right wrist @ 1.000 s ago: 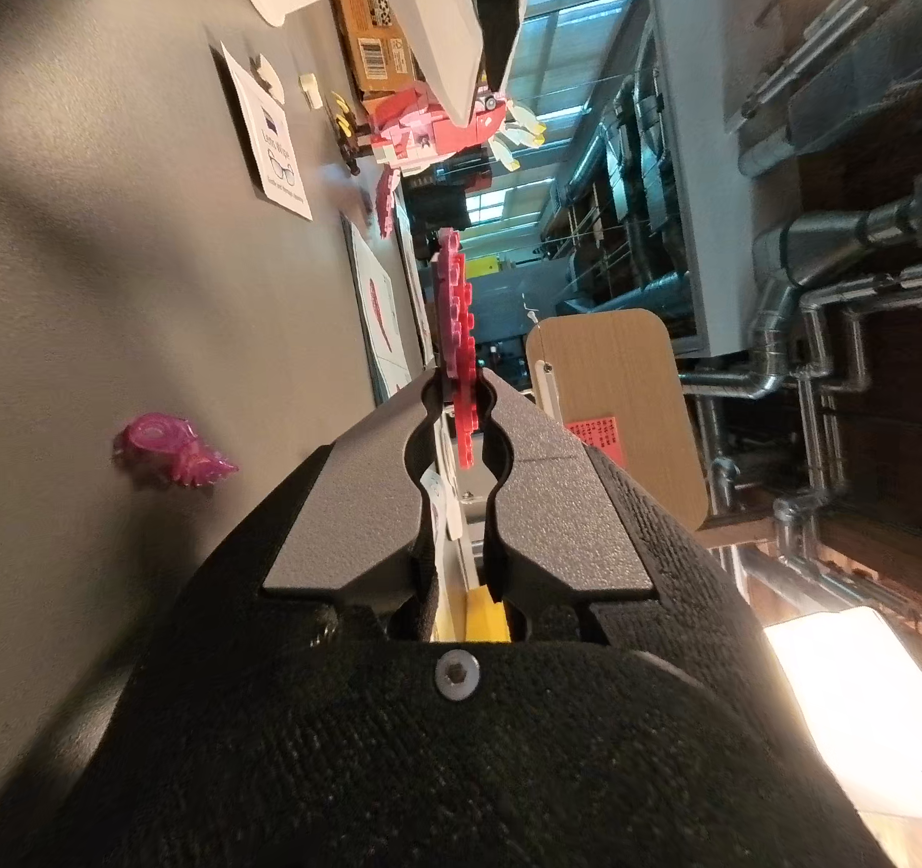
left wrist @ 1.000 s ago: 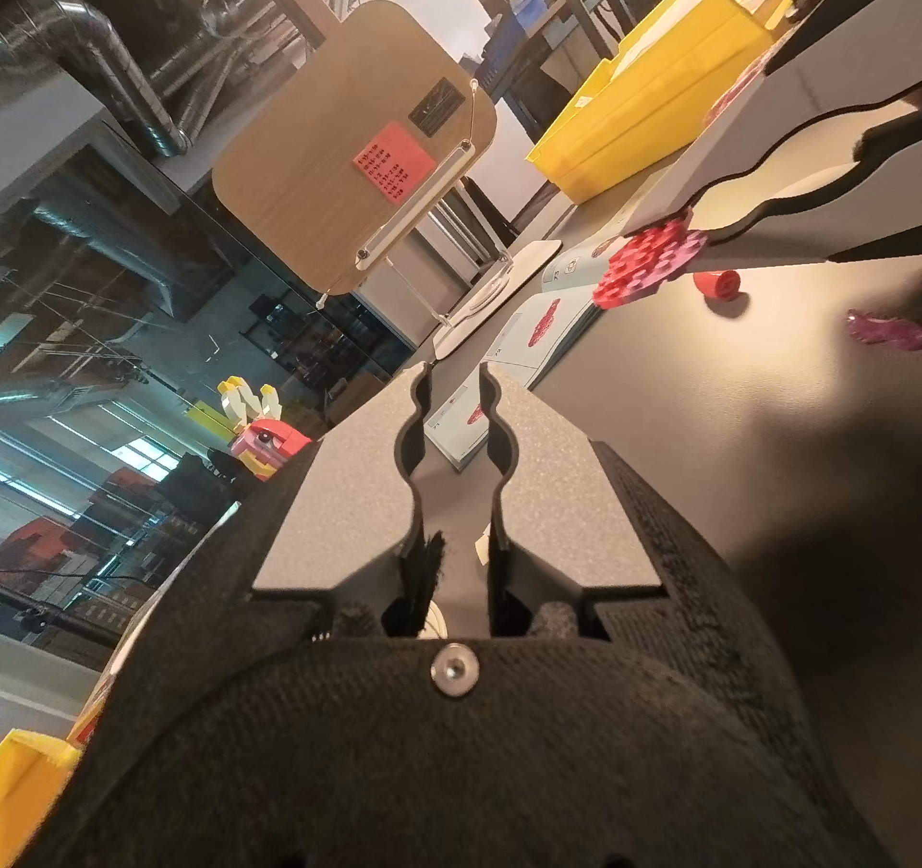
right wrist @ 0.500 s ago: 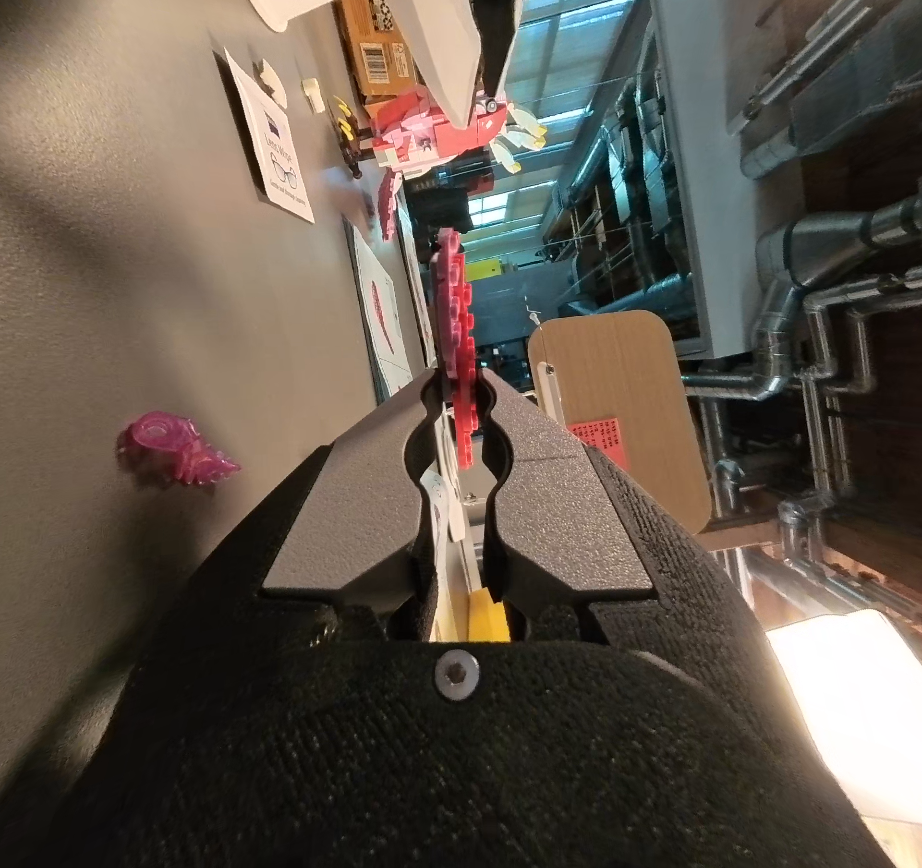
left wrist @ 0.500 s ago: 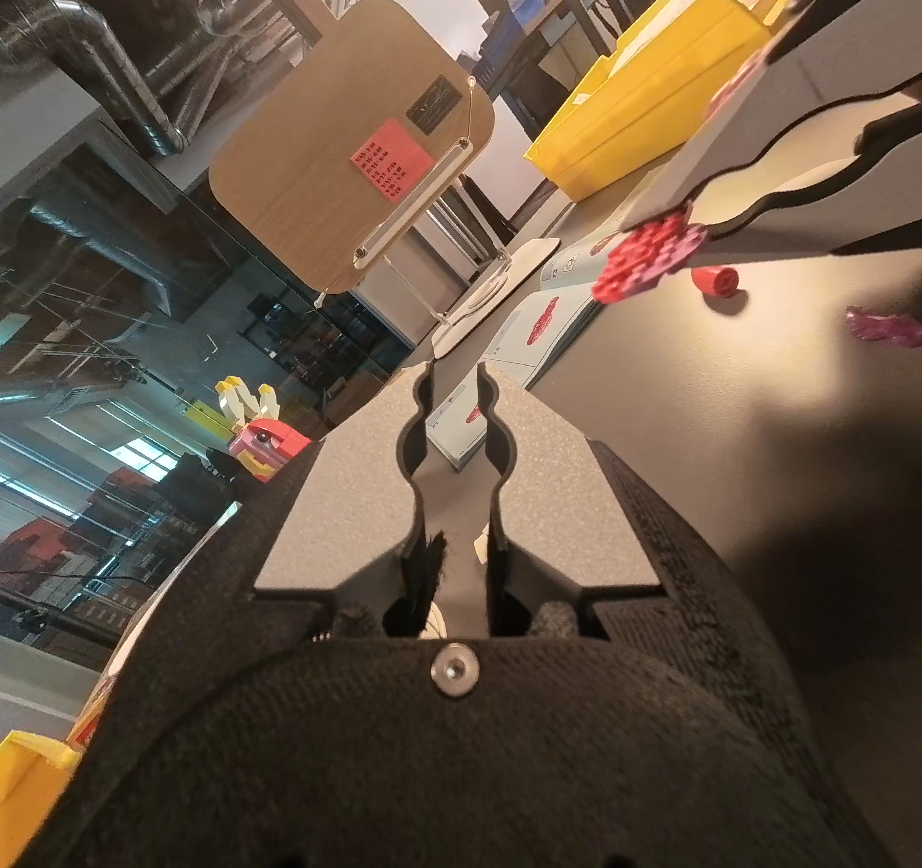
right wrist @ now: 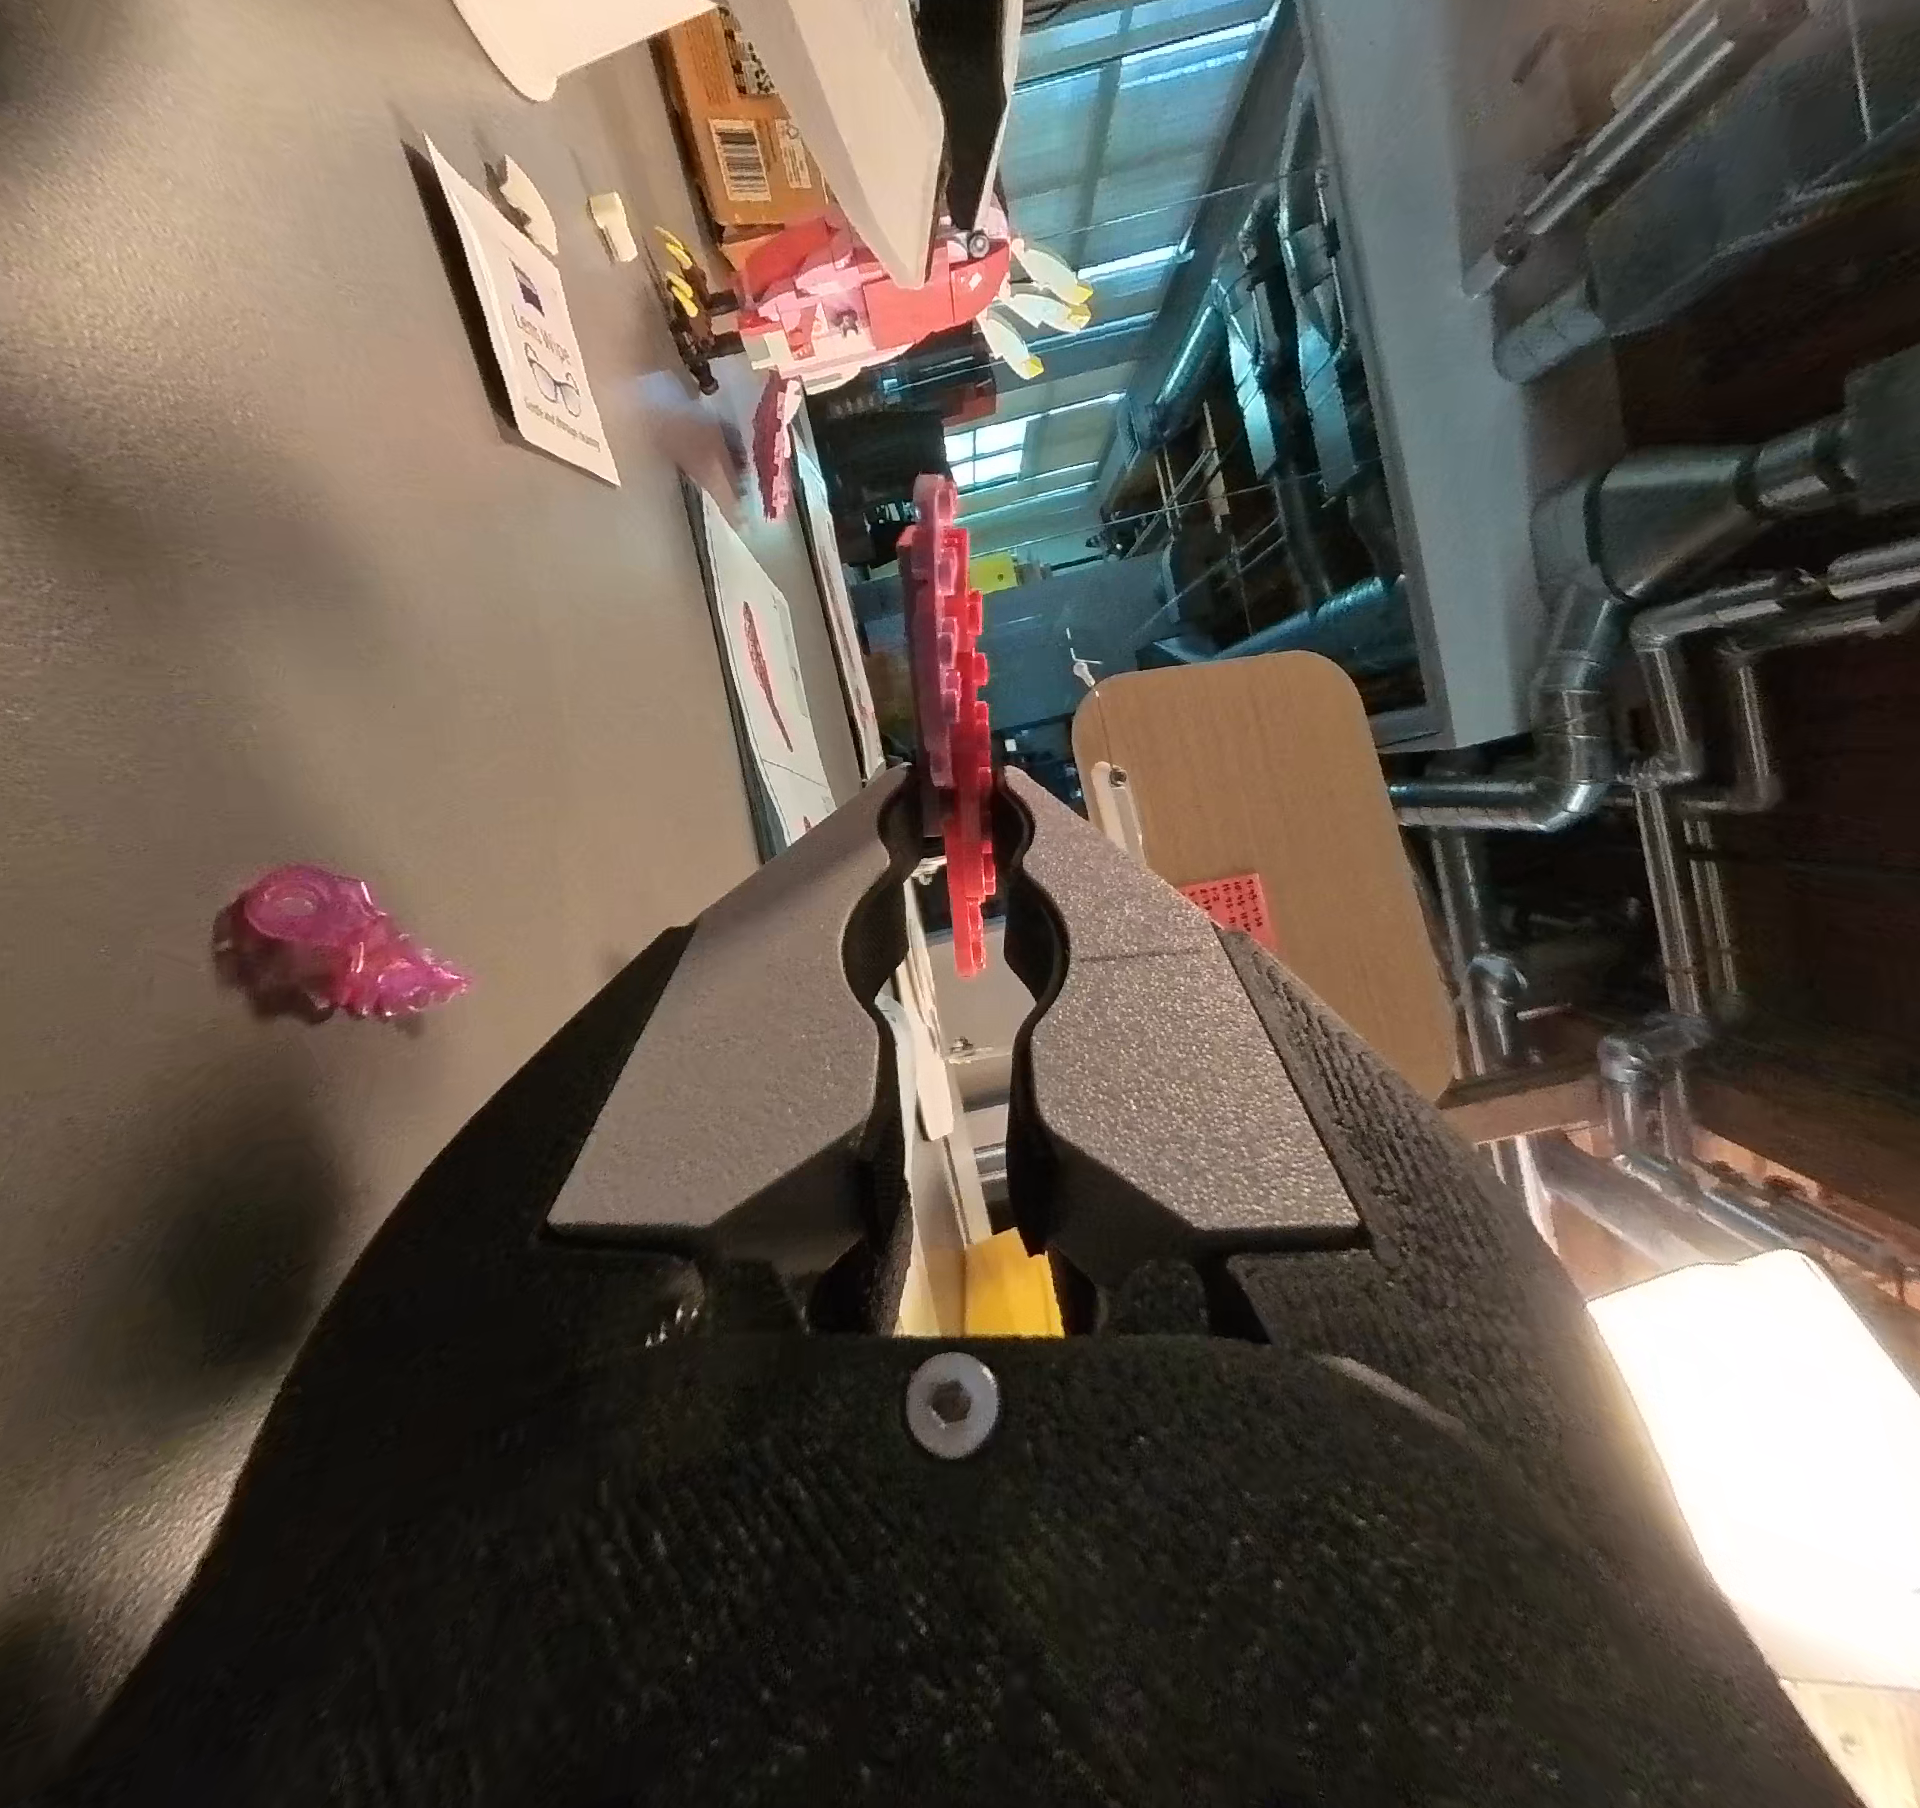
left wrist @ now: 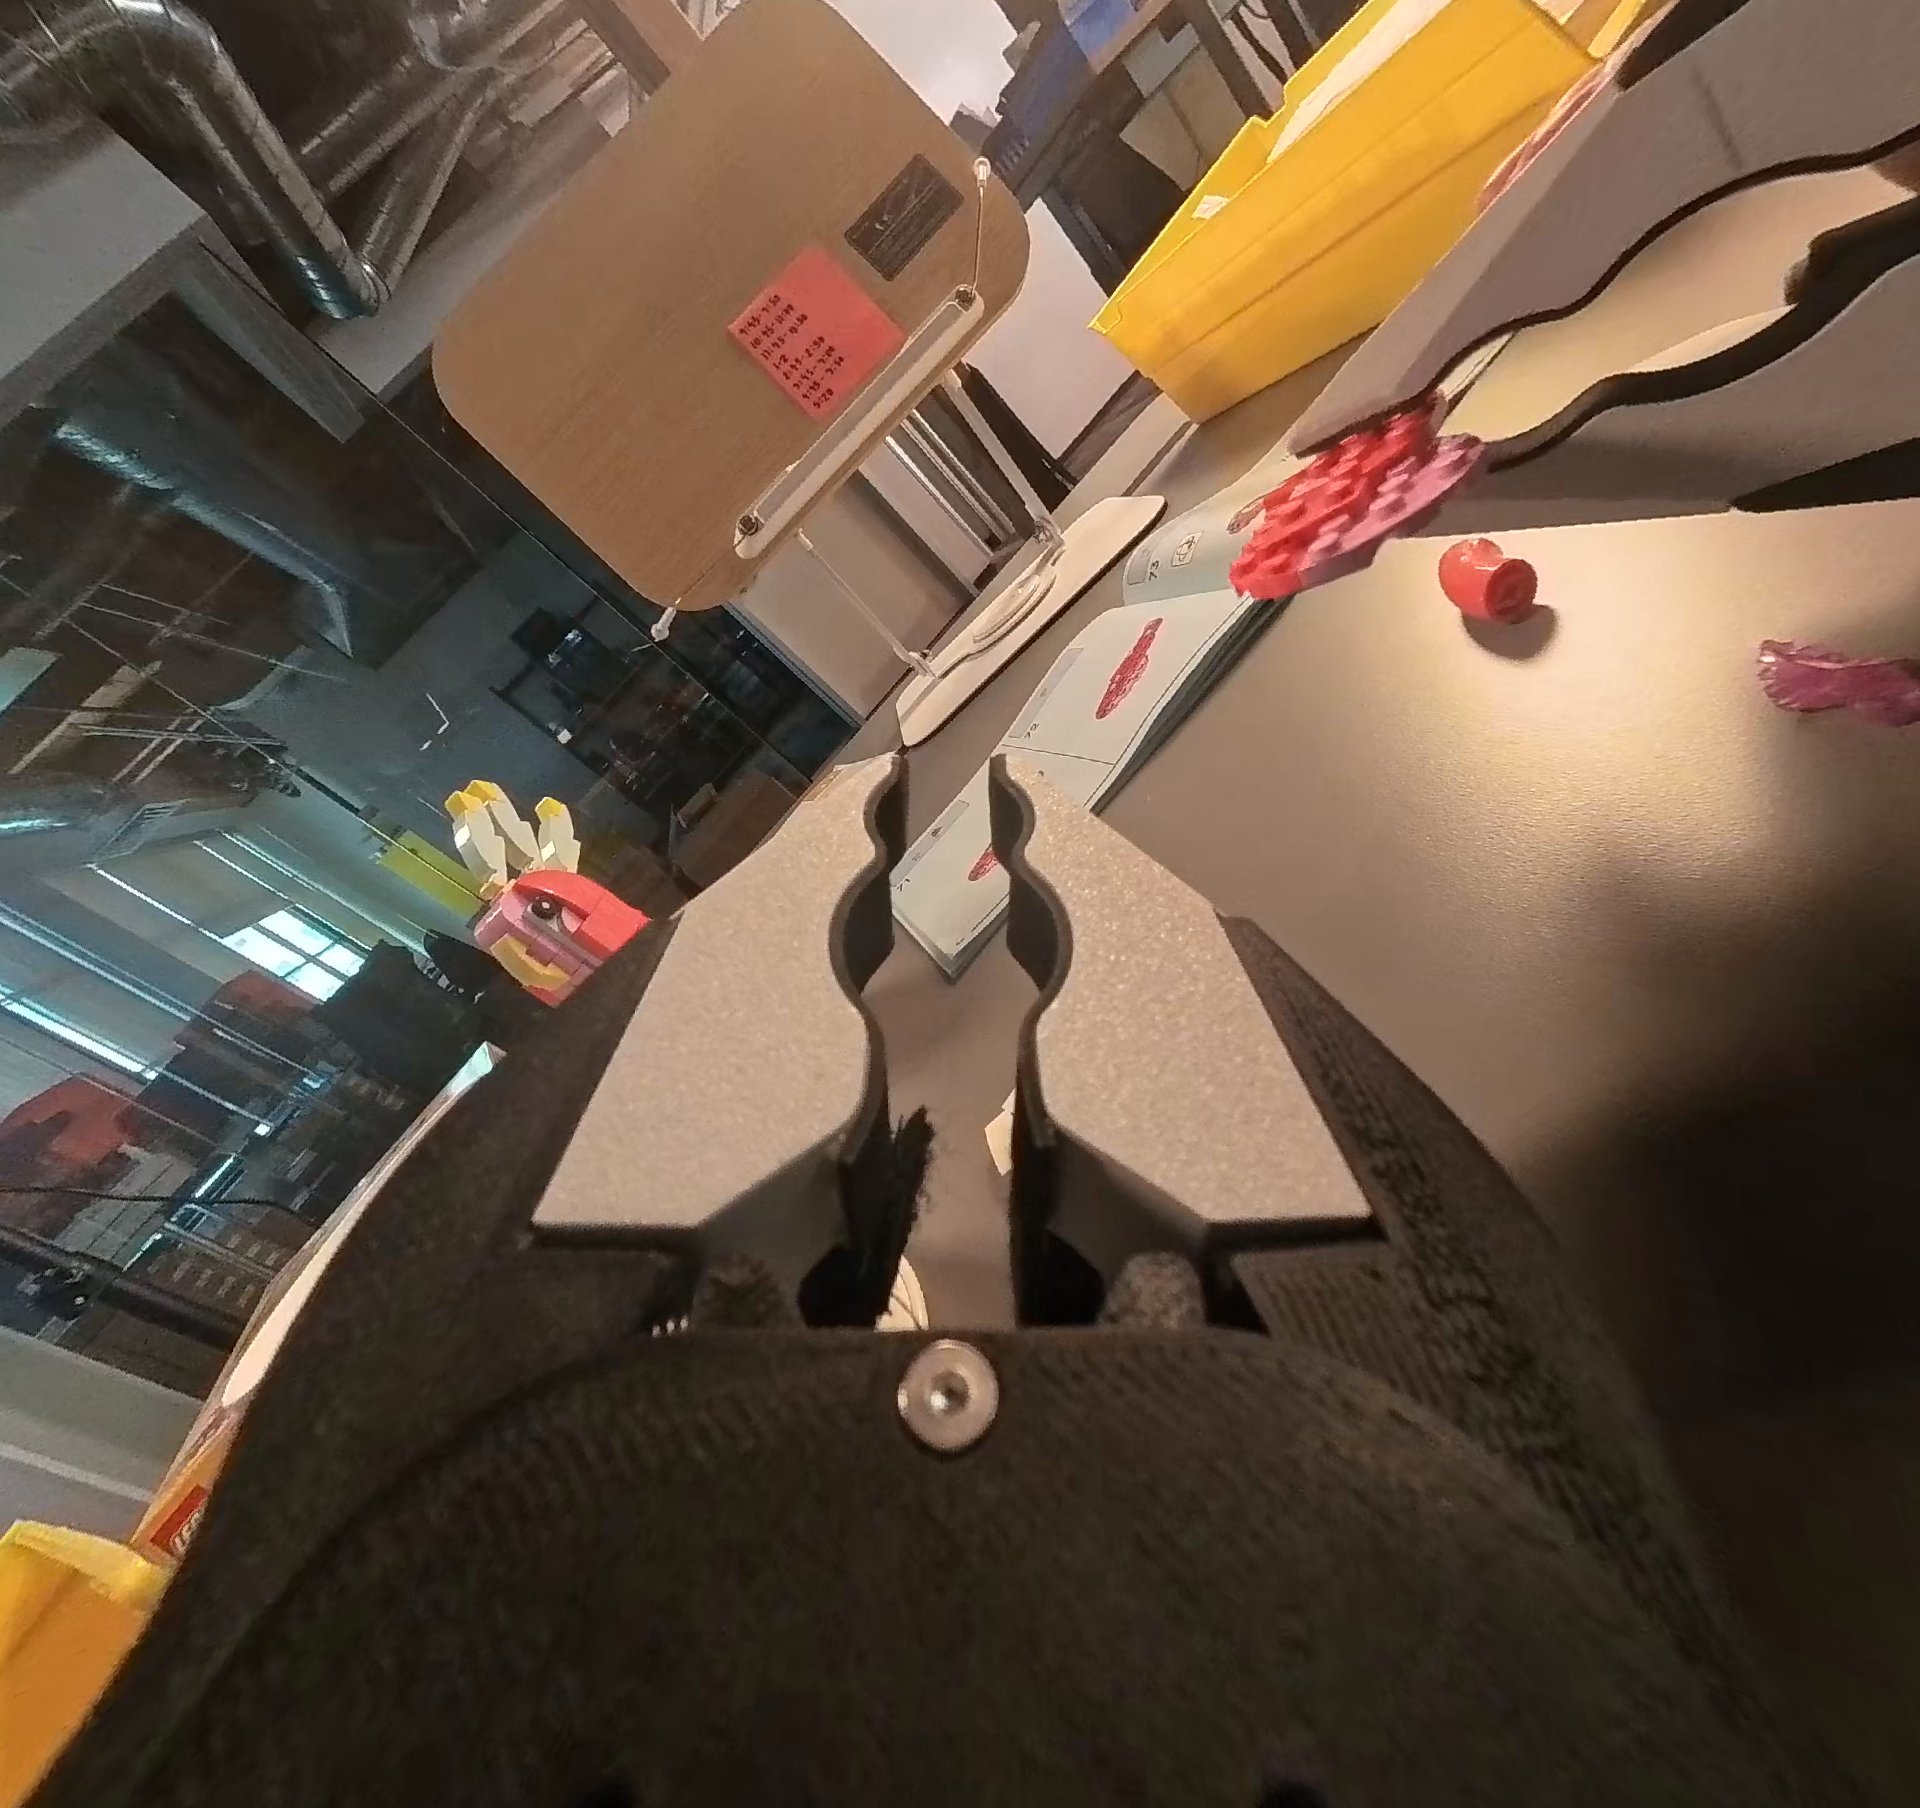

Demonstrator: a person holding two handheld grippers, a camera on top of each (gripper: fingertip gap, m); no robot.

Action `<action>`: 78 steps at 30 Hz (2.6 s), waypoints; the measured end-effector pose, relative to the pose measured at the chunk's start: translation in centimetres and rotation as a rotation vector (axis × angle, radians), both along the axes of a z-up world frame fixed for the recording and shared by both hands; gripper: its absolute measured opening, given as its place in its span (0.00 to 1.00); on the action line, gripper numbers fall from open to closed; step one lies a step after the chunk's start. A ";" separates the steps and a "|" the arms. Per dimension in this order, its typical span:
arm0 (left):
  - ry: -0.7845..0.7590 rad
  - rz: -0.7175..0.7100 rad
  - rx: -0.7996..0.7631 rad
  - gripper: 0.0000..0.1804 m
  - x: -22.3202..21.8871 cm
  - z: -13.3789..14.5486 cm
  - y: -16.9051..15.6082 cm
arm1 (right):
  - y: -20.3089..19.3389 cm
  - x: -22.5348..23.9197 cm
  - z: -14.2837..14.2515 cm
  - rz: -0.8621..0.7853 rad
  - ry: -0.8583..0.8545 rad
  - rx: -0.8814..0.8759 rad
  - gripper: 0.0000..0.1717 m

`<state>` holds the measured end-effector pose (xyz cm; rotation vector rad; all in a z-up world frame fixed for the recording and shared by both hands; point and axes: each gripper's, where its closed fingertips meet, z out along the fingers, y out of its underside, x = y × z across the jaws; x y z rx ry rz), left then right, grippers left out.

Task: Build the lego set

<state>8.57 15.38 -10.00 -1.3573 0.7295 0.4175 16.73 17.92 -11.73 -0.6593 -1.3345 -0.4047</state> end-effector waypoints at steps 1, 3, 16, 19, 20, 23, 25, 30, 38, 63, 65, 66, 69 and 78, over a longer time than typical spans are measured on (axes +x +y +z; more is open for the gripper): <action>0.000 0.000 0.000 0.08 0.0 0.0 0.0 | 0.0 0.0 0.0 0.000 -0.002 0.000 0.06; -0.002 -0.001 -0.002 0.08 0.0 0.0 0.0 | 0.0 0.0 -0.1 0.001 -0.005 0.001 0.06; -0.033 -0.007 -0.040 0.08 0.0 -0.3 0.1 | 0.0 -0.1 -0.2 0.008 -0.007 -0.006 0.06; -0.089 -0.010 -0.061 0.09 -0.3 0.0 -0.4 | 0.1 0.0 -0.3 0.005 -0.009 -0.014 0.06; -0.144 -0.011 -0.069 0.10 -0.5 0.5 -0.9 | 0.1 0.0 -0.3 0.003 -0.008 -0.018 0.06; -0.399 -0.093 -0.084 0.10 -0.3 3.2 -4.4 | 0.2 0.1 -0.3 0.003 -0.002 -0.029 0.06; -0.554 -0.096 -0.109 0.08 -1.1 4.3 -7.1 | 0.2 0.0 -0.3 0.004 0.000 -0.032 0.06; -0.622 0.045 -0.217 0.04 -6.2 6.0 -12.2 | 0.5 0.0 -0.5 0.002 0.003 -0.065 0.06; -0.409 0.585 -0.832 0.06 -22.3 2.6 -11.0 | 0.7 0.2 -0.4 -0.010 0.018 -0.085 0.06; -0.641 0.919 -1.500 0.04 -31.2 -8.5 -12.4 | 1.0 0.4 -0.7 -0.013 0.015 -0.116 0.06; -0.615 0.933 -1.492 0.04 -31.4 -8.6 -12.5 | 1.0 0.4 -0.8 -0.013 0.015 -0.116 0.06; -0.604 0.936 -1.490 0.04 -31.4 -8.6 -12.5 | 1.0 0.4 -0.8 -0.013 0.014 -0.116 0.06; -0.568 0.945 -1.487 0.03 -31.4 -8.6 -12.5 | 1.0 0.4 -0.8 -0.014 0.016 -0.118 0.06; -0.523 0.877 -1.245 0.03 -30.4 -4.6 -10.7 | 0.9 0.4 -0.6 -0.008 0.021 -0.113 0.06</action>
